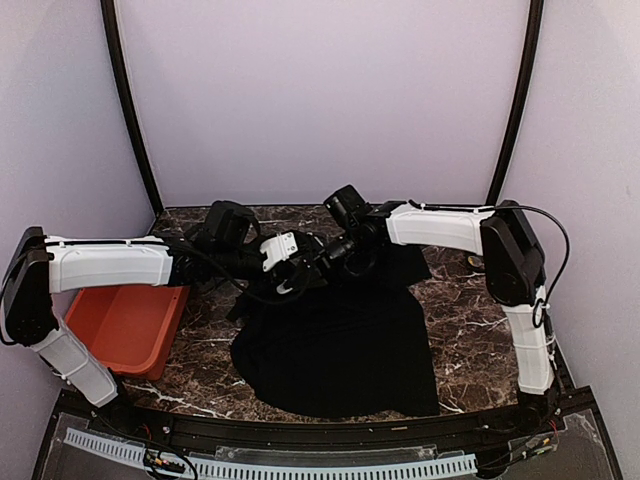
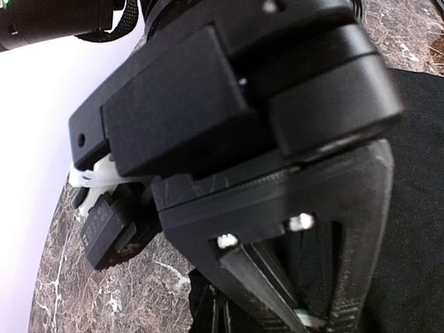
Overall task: Pin the brooch onto the clothing
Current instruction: Cross the brooch on the flattened clothing, then pass from the right arm to the left, then pass from the left arm to the right
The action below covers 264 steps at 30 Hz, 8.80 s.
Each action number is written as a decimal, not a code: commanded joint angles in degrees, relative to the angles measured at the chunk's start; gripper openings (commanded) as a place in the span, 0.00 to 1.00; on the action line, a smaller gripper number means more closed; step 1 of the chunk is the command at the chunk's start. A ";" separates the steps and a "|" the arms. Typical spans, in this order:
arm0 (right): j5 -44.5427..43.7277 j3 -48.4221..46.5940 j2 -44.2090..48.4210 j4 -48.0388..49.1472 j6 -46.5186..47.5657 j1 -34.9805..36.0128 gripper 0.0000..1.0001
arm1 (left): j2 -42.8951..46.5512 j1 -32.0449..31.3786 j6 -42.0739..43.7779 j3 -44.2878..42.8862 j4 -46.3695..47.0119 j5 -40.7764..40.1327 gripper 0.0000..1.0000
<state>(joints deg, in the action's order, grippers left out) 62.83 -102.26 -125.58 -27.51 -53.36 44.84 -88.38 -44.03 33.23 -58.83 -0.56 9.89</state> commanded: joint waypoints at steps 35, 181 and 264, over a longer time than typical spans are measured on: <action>7.36 10.92 13.04 -13.96 59.80 -4.67 0.00 | 3.46 -2.29 -15.34 -10.92 -14.76 5.10 0.86; -8.61 20.99 26.44 -1.96 65.54 -1.69 0.00 | -5.86 4.74 -31.39 -7.73 -4.28 43.07 0.28; -6.28 44.01 29.86 57.00 23.59 -2.47 0.21 | 4.23 6.24 -53.09 9.49 35.41 29.44 0.01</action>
<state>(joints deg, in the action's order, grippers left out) 55.29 -58.89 -96.44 27.77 -29.45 41.52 -87.09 -38.72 -20.38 -50.17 31.68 41.91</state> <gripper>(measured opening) 0.211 0.042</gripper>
